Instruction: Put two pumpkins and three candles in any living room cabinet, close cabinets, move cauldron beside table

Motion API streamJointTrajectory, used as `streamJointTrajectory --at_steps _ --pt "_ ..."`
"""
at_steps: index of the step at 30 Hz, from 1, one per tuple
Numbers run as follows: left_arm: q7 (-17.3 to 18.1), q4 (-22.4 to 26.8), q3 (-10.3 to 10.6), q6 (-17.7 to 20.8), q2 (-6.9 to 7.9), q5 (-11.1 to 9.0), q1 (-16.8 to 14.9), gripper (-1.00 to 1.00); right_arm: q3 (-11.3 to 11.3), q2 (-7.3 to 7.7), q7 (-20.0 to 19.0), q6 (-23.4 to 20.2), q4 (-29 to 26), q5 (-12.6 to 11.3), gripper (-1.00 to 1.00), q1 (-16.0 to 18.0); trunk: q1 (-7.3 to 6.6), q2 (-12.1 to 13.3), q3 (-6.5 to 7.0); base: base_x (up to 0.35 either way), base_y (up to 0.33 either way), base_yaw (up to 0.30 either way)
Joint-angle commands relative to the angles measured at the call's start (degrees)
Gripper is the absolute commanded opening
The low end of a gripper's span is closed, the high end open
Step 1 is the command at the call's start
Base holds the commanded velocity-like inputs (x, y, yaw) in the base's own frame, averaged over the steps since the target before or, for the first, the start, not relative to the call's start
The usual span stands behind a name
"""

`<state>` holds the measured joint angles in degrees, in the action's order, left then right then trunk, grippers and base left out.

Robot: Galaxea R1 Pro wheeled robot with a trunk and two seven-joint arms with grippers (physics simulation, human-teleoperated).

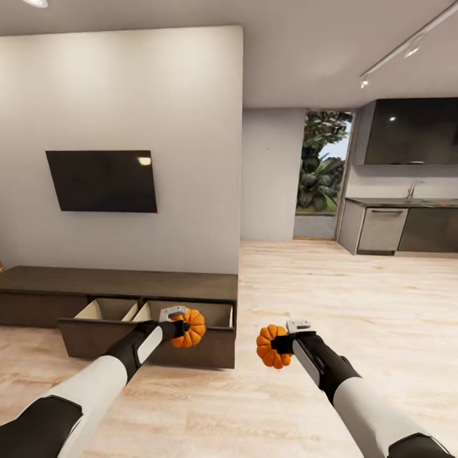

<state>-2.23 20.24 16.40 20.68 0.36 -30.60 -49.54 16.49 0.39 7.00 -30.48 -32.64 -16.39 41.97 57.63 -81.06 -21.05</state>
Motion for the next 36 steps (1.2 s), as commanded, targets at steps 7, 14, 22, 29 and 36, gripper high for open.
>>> streamJointTrajectory --at_steps 7,14,22,29,36 --pt "-0.38 6.98 -3.03 6.27 0.55 -0.14 -0.03 -1.00 0.22 0.03 0.65 -6.83 -7.56 -0.48 -1.00 0.06 0.01 -0.04 -0.07 0.023 0.000 0.000" --pt "-0.44 10.44 -4.07 9.15 1.47 0.01 -0.03 -1.00 0.13 0.05 0.50 -9.45 -8.78 -0.50 -1.00 0.28 0.01 -0.04 -0.07 0.060 0.008 0.000" --pt "-0.50 11.81 -4.10 12.13 3.16 0.05 -0.03 -1.00 0.59 -0.07 0.45 -9.36 -8.81 -0.65 -1.00 0.53 0.01 -0.04 -0.07 0.277 0.136 0.000" --pt "-0.63 11.74 -4.10 13.04 3.31 0.10 -0.03 -1.00 0.70 -0.20 0.40 -9.30 -8.76 -0.66 -1.00 0.40 0.01 -0.04 -0.07 0.302 0.197 0.000" --pt "-1.16 11.42 -4.10 13.08 3.30 0.10 -0.03 -1.00 0.71 -0.21 0.39 -9.06 -8.72 -0.66 -1.00 0.39 0.01 -0.04 -0.07 0.295 0.220 0.000"
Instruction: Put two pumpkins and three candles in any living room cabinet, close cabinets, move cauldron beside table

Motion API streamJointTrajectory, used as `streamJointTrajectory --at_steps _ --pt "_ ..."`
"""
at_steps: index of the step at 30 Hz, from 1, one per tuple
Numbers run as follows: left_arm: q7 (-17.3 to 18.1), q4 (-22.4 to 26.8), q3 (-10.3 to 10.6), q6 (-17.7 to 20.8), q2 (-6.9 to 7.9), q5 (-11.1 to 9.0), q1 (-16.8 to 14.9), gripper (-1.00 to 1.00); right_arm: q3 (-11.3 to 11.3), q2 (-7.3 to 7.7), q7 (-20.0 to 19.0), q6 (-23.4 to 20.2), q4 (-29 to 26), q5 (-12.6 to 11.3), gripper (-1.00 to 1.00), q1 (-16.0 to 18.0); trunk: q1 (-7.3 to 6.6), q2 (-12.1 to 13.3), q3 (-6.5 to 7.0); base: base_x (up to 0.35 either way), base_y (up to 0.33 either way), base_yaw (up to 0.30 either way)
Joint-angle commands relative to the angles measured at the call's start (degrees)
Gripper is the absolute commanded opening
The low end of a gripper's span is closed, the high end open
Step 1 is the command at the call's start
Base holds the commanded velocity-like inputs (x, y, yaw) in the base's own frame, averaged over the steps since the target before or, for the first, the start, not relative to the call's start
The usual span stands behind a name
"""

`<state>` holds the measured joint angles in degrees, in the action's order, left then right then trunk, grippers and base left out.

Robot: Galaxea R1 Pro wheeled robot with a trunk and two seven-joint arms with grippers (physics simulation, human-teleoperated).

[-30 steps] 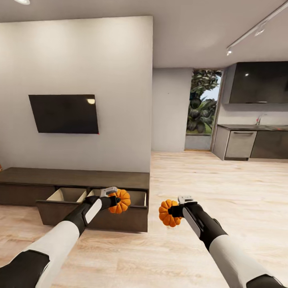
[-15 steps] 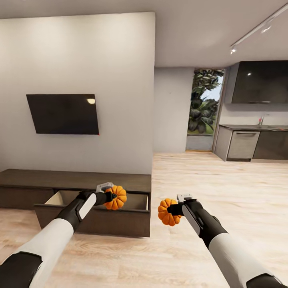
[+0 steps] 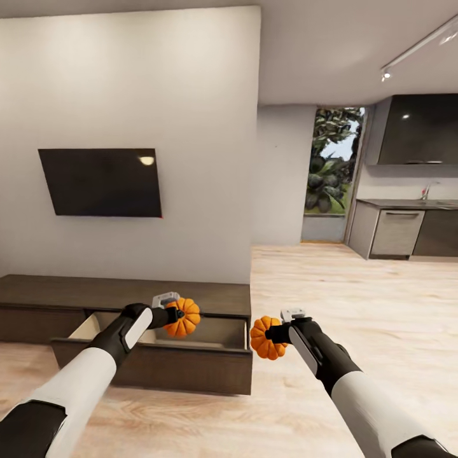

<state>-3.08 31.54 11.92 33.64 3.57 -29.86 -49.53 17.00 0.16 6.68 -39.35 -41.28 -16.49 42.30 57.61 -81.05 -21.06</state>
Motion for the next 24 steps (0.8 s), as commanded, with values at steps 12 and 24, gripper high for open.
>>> streamJointTrajectory --at_steps 12,24 --pt "-0.55 -0.67 0.39 0.11 -0.05 -0.64 -0.04 -1.00 0.26 0.02 0.70 -0.08 -0.03 -0.49 -1.00 0.06 0.03 -0.04 -0.07 0.248 0.253 -0.038" --pt "-0.61 -1.76 0.46 0.05 -0.21 -0.69 -0.04 -1.00 0.34 -0.06 0.70 0.06 -0.03 -0.48 -1.00 -0.02 0.03 -0.04 -0.07 0.203 0.291 -0.186"
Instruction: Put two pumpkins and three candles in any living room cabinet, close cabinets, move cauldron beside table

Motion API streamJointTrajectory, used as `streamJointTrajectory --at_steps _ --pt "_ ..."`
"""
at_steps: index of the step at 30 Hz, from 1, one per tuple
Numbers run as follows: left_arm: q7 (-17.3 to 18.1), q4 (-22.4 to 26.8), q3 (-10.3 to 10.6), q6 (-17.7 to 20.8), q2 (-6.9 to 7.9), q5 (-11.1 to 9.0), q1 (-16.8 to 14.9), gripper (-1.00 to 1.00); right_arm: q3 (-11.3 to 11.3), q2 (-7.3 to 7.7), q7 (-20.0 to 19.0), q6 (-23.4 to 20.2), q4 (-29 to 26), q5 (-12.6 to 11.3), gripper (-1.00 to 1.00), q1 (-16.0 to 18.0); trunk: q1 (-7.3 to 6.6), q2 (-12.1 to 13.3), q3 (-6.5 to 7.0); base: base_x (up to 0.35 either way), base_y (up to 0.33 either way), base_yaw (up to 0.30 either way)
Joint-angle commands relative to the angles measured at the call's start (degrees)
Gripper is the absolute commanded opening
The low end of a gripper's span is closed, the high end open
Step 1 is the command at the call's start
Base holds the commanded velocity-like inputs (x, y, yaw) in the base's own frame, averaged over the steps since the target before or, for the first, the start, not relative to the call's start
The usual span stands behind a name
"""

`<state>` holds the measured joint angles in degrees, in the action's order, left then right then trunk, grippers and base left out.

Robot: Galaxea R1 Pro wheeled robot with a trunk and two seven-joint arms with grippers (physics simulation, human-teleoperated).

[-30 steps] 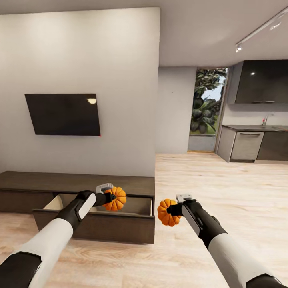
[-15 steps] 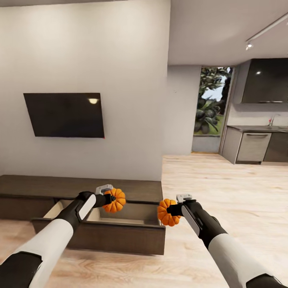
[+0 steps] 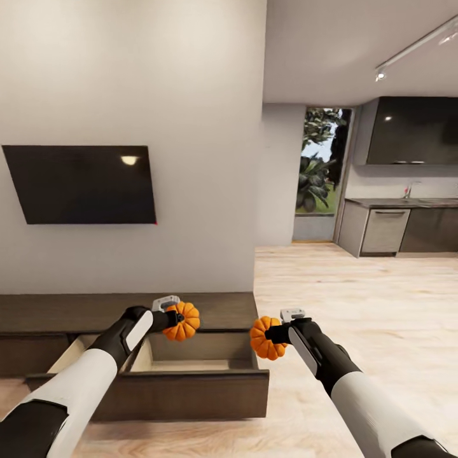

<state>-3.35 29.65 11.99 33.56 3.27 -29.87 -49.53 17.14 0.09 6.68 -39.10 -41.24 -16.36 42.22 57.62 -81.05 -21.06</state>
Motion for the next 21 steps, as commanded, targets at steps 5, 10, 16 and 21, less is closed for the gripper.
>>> streamJointTrajectory --at_steps 5,10,16,21 --pt "-0.34 -0.01 0.39 0.10 0.07 -0.67 -0.04 -1.00 0.21 0.06 0.70 -0.18 -0.07 -0.60 -1.00 0.04 0.02 -0.04 -0.07 0.250 0.263 -0.015" --pt "-0.34 -0.03 0.40 0.03 0.07 -0.65 -0.04 -1.00 0.18 0.08 0.70 -0.18 -0.07 -0.60 -1.00 -0.02 0.02 -0.04 -0.07 0.273 0.246 -0.001" --pt "-0.34 -0.03 0.40 0.01 0.00 -0.64 -0.06 -1.00 0.16 0.08 0.70 -0.18 -0.07 -0.60 -1.00 -0.03 0.02 -0.04 -0.07 0.277 0.242 0.000" --pt "-0.34 -0.03 0.40 -0.05 -0.04 -0.63 -0.04 -1.00 0.04 0.09 0.65 -0.18 -0.07 -0.68 -1.00 -0.03 0.02 -0.04 -0.07 0.295 0.199 0.000"
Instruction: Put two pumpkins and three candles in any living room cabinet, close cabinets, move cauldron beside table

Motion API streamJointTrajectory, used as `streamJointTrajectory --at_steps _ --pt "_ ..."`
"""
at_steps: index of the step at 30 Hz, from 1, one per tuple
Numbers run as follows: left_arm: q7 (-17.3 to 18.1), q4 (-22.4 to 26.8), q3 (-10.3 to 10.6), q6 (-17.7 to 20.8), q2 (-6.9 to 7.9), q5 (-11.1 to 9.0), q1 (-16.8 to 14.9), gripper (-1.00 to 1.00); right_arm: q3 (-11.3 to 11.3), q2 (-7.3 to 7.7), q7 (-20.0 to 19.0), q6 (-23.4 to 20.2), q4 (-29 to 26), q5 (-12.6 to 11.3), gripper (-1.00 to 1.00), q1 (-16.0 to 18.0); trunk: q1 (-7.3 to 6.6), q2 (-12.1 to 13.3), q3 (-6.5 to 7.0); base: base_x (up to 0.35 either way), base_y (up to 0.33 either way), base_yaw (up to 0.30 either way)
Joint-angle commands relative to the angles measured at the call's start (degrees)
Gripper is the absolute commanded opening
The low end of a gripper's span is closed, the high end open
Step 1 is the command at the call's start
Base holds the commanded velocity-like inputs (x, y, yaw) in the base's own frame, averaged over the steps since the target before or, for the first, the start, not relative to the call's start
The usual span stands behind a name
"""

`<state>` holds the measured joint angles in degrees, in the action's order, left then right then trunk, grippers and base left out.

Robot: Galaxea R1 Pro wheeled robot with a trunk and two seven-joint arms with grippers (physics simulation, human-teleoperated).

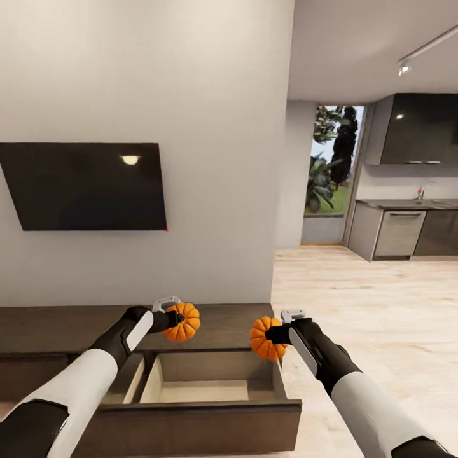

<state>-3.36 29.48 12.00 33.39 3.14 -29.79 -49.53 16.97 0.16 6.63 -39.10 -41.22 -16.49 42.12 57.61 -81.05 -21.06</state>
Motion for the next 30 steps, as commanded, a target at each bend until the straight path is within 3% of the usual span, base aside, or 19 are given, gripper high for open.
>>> streamJointTrajectory --at_steps 1,9,21,30 --pt "-0.33 0.08 0.39 0.10 0.06 -0.70 -0.04 -1.00 0.21 0.02 0.67 -0.19 -0.09 -0.56 -1.00 0.07 0.03 -0.04 -0.06 0.305 0.169 -0.102" --pt "-0.33 0.05 0.48 0.10 -0.09 -0.70 -0.04 -1.00 0.28 0.02 0.74 -0.23 -0.06 -0.45 -1.00 0.07 0.03 -0.04 -0.06 0.303 0.076 -0.171" --pt "-0.40 0.05 0.57 0.01 -0.24 -0.70 -0.04 -1.00 0.34 -0.02 0.75 -0.37 0.58 -0.39 -1.00 0.07 0.03 -0.04 -0.06 0.058 0.002 -0.007" --pt "-0.35 0.05 0.57 0.05 -0.24 -0.70 -0.04 -1.00 0.14 0.02 0.68 -0.62 0.62 -0.50 -1.00 0.07 0.03 -0.04 -0.06 0.198 0.104 0.000"
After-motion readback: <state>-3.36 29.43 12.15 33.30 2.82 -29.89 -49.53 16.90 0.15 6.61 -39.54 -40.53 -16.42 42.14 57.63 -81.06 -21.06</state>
